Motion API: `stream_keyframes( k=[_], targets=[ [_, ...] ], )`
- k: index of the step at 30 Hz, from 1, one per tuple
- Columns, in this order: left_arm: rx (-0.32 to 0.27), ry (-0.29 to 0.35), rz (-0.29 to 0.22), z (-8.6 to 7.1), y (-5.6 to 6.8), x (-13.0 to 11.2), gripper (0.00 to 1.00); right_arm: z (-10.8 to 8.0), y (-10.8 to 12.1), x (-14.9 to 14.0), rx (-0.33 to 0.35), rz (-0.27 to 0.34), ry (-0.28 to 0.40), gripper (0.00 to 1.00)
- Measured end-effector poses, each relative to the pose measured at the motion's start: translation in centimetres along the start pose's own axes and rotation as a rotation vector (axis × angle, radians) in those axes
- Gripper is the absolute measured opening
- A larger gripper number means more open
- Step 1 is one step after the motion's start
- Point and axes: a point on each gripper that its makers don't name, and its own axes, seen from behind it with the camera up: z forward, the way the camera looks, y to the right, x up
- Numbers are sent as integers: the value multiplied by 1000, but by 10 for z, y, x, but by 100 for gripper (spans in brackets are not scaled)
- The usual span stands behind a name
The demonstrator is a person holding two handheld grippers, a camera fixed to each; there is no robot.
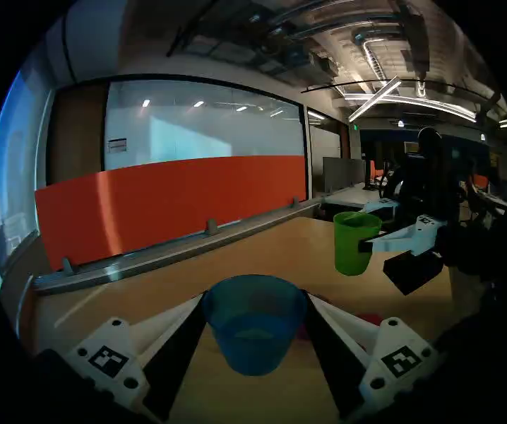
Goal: Pour water
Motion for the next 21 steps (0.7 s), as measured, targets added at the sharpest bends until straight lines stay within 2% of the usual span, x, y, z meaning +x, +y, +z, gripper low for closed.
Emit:
stream_keyframes(
  k=[21],
  targets=[
    [29, 50, 161, -6, 1, 43, 89, 21, -34, -8, 76, -15, -6, 90]
  ],
)
